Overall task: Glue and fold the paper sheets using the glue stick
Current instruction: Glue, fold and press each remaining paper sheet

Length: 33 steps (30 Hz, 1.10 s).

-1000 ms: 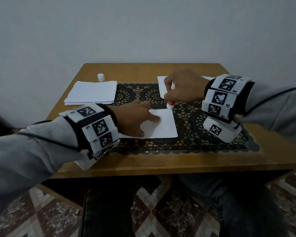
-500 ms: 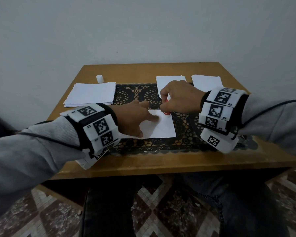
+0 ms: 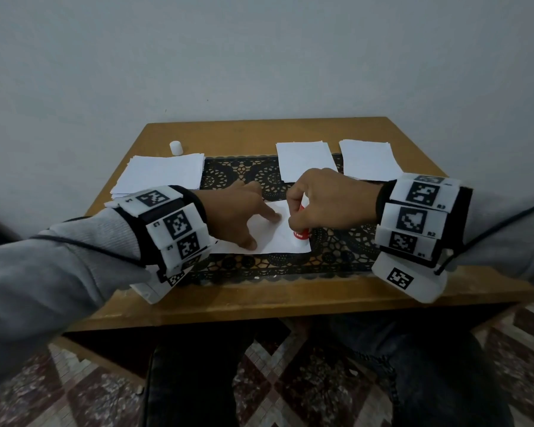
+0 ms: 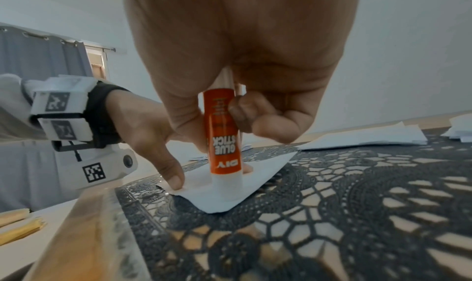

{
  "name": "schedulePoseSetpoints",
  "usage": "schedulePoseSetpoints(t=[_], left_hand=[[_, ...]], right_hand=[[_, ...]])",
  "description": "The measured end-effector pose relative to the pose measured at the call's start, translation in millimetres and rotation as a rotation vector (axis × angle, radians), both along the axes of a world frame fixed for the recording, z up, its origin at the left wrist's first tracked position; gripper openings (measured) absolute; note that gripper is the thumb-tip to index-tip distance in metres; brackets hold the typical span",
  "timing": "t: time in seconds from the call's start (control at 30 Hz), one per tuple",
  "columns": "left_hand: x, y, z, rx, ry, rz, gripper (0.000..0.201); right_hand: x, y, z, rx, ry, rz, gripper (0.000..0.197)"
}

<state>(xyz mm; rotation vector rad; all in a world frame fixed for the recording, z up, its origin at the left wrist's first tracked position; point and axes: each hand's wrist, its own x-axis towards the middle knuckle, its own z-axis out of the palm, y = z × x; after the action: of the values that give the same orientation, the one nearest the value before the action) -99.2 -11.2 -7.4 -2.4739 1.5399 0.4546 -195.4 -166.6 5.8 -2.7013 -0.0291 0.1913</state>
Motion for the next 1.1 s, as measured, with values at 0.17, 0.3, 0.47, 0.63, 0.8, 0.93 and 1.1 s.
schedulePoseSetpoints(t=[0.17,0.3,0.47,0.63,0.8,0.93,1.1], left_hand=[[13.6,4.4,-2.4,-0.051,0.008,0.189,0.084],[22.8,8.6,-4.8,-0.007,-0.038,0.268,0.093],[26.5,6.0,0.0,-0.018,0.000,0.284,0.084],[26.3,-3.9,5.5,-0.102,0.059,0.220,0.078],[26.4,-19.9,15.7,-0.098,0.053,0.153,0.061],[21.4,-20.9,23.3,-0.084,0.218,0.111,0.066],[18.3,-9.1,25.2,-0.059,0.530,0.096,0.051]], right_hand=[[3.7,-6.3,16.7,0.096,0.112,0.058,0.015],[8.8,-15.7,33.4,0.214,0.046,0.028,0.016],[10.5,-31.5,40.0,0.221,-0.014,-0.065,0.018],[5.5,-41.6,37.1,0.191,-0.026,-0.103,0.017],[6.5,-44.1,34.3,0.177,-0.055,-0.129,0.019],[7.6,-44.0,33.0,0.167,-0.067,-0.108,0.018],[8.7,-44.8,31.6,0.175,-0.074,-0.110,0.018]])
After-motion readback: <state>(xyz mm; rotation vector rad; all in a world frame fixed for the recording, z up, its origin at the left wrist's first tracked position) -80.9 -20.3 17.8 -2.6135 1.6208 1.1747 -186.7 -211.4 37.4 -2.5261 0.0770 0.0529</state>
